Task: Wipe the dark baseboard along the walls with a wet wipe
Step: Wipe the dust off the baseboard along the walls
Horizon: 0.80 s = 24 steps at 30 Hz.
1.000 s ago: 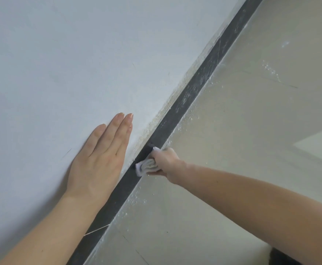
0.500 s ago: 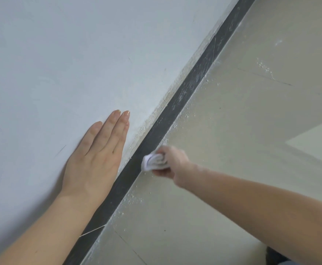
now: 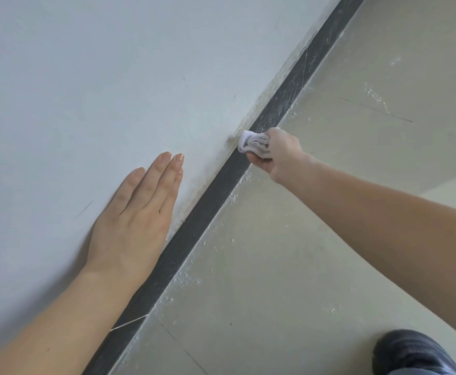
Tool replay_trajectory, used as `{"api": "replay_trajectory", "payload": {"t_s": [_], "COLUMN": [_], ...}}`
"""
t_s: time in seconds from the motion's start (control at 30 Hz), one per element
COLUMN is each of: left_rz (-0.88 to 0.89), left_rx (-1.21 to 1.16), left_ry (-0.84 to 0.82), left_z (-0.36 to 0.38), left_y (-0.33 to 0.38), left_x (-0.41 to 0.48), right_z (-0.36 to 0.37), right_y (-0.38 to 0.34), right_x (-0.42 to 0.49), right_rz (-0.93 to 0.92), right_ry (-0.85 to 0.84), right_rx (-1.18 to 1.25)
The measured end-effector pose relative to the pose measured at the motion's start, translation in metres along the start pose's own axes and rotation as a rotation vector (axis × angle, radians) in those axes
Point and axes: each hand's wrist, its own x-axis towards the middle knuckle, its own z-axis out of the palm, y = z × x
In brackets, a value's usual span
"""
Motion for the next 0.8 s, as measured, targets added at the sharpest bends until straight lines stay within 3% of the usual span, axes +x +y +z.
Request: {"api": "replay_trajectory", "payload": {"t_s": [0.13,0.27,0.37,0.57,0.7,0.8], "left_rz": [-0.008,0.002,0.027,0.007,0.05,0.089], "left_rx": [-0.008,-0.023,-0.023,-0.08,-0.059,-0.03], "left_ry": [-0.039,-0.02,0.011,-0.016,-0.072,-0.082], "left_z": [-0.002,0.0,0.001,0.001,-0.002,-0.009], "left_y": [0.0,0.004,0.004,0.002,0.007,0.011], "left_x": [0.001,0.002,0.002,0.005,0.02,0.039], "right_z": [-0.017,-0.008,0.013,0.013,-0.008,-0.026], "right_y": [0.018,0.068,0.075,0.008,-0.021,-0.021], "right_x": [0.001,-0.024,-0.036,-0.001,0.013,0.014], "right_rz": [0.066,0.217,0.212,0.008,-0.047,-0.049], "right_ry": [0.04,-0.187,-0.321,-0.147,-0.116,-0.036], "right_rx": [-0.049,-0.198,-0.191,-0.137,-0.143,-0.015]}}
